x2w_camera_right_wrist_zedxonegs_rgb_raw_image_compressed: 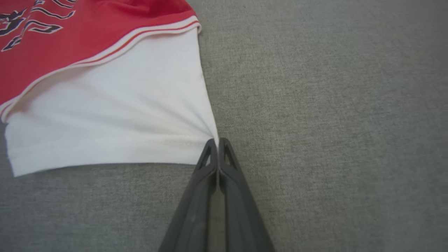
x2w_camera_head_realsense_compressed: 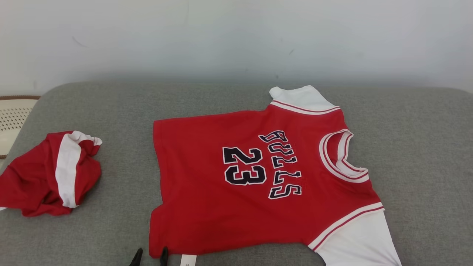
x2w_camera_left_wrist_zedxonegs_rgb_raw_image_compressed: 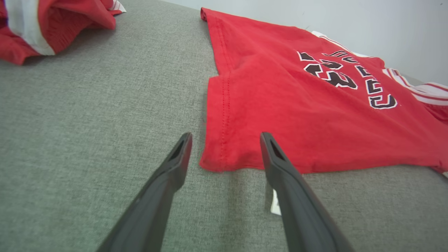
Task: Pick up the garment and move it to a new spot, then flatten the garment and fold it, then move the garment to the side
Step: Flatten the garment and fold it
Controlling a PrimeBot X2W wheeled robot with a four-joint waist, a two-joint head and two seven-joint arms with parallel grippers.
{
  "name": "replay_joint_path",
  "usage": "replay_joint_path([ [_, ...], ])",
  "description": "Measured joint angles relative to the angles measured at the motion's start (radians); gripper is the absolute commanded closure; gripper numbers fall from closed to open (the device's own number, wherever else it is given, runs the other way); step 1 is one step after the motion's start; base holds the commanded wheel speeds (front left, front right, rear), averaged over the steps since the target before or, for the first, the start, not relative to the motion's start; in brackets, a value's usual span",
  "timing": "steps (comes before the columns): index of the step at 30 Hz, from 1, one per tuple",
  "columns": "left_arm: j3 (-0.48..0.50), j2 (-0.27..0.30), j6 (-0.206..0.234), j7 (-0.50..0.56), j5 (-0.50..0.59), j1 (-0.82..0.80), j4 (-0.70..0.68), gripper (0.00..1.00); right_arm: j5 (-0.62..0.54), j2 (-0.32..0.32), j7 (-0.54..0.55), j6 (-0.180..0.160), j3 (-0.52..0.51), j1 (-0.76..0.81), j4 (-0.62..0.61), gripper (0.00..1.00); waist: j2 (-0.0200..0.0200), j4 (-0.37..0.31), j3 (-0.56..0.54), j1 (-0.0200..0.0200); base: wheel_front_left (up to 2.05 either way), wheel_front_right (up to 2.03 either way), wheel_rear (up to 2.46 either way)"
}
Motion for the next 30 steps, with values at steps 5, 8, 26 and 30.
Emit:
replay_joint_path([
  [5,0.003,0.000,0.002,0.000,-0.004,-0.017,0.035,0.00,-0.003,-0.008,0.000,0.000,-0.007,-0.005,-0.001,1.00,0.0000,-0.016,0.013,0.0000,0.00,0.00,0.00],
  [8,-0.005,0.000,-0.006,0.000,-0.026,-0.018,0.058,0.00,-0.002,-0.010,0.000,0.000,-0.005,-0.013,-0.003,1.00,0.0000,-0.025,0.018,0.0000,0.00,0.00,0.00],
  [26,-0.031,0.000,-0.035,0.000,-0.067,-0.053,0.127,1.00,-0.004,-0.010,0.000,0.000,-0.016,-0.042,-0.068,1.00,0.0000,-0.056,0.039,0.0001,0.00,0.00,0.00],
  [30,-0.004,-0.001,-0.050,0.000,-0.062,-0.053,0.060,1.00,0.005,0.008,0.000,0.000,-0.022,-0.064,-0.129,1.00,0.0000,-0.049,0.024,0.0000,0.00,0.00,0.00],
])
